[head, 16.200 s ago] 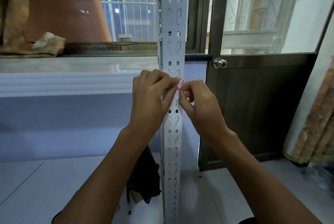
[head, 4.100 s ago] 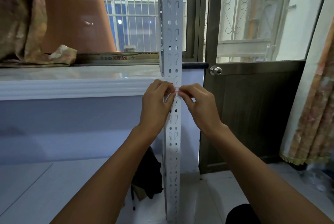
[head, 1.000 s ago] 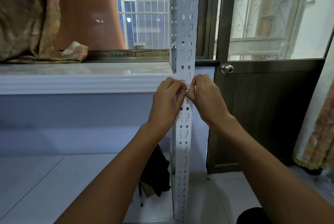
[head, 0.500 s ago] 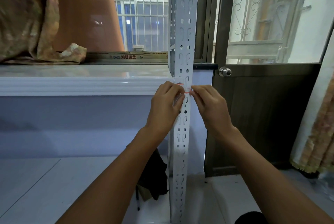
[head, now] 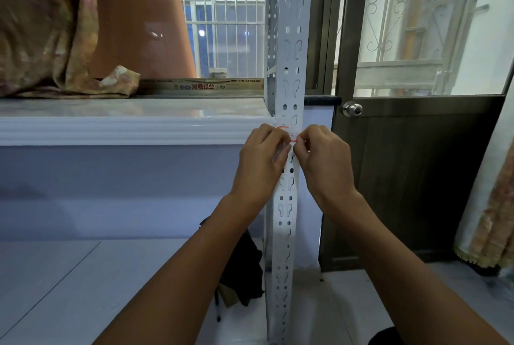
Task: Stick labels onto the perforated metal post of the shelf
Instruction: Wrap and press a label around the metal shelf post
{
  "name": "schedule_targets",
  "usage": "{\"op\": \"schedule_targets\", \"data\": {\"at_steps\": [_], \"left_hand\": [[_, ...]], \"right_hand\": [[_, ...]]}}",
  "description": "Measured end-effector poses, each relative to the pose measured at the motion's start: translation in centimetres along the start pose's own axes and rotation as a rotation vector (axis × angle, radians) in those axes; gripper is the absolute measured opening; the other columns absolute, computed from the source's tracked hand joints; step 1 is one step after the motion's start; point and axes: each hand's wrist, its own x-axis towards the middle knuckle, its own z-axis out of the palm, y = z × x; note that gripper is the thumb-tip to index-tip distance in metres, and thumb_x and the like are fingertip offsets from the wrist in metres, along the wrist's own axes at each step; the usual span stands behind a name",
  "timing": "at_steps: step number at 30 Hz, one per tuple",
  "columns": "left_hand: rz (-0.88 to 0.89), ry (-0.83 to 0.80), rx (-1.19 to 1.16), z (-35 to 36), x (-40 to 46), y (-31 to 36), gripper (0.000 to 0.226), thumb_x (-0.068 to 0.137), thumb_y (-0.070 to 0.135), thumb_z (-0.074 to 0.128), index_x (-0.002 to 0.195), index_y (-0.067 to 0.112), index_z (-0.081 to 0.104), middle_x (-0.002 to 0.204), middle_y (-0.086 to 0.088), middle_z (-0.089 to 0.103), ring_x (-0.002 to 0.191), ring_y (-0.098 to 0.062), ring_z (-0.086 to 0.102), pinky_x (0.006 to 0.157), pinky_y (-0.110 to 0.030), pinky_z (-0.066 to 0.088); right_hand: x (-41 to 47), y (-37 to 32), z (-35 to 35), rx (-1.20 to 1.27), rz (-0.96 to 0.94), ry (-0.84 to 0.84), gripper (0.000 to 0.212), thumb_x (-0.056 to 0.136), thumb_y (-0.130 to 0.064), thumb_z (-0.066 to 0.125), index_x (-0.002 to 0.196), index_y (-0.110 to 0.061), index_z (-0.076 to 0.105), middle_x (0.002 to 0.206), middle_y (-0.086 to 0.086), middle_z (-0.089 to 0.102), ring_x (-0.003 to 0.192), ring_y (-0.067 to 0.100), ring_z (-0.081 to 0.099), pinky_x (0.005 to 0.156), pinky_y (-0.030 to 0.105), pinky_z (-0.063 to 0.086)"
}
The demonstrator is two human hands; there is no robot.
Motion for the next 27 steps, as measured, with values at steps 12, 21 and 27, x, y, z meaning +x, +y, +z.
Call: {"op": "schedule_targets", "data": {"at_steps": [12,21,27], "left_hand": [[-0.034,0.034,-0.026,0.5,-0.2,0.2,0.006,0.092,0.010,0.069,0.098,0.011,0.069,0.102,0.000,0.063,0.096,-0.014,0.060,0.085,-0.029,0.054],[-0.095,0.079,-0.061,0.9,-0.5,1.1,0.017,0.094,0.010,0.067,0.110,0.014,0.071,0.111,0.001,0.063,0.103,-0.014,0.062,0.091,-0.028,0.053],[-0.035,0.042,0.027,0.6,-0.4,1.0,0.022,0.095,0.010,0.066,0.116,0.014,0.071,0.109,0.001,0.062,0.107,-0.014,0.060,0.090,-0.020,0.049]], "right_hand": [[-0.4,1.0,0.8,0.129,-0.038,0.025,0.008,0.093,-0.014,0.065,0.091,-0.006,0.064,0.087,0.004,0.062,0.078,0.016,0.055,0.071,0.026,0.047],[-1.0,1.8,0.5,0.211,-0.043,-0.032,0.005,0.092,-0.010,0.064,0.090,-0.008,0.061,0.087,0.001,0.058,0.079,0.013,0.052,0.070,0.019,0.043],[-2.1,2.4,-0.3,0.336,0.137,0.039,0.005,0.095,-0.015,0.064,0.092,-0.016,0.061,0.088,-0.005,0.059,0.079,0.010,0.056,0.070,0.019,0.048]]}}
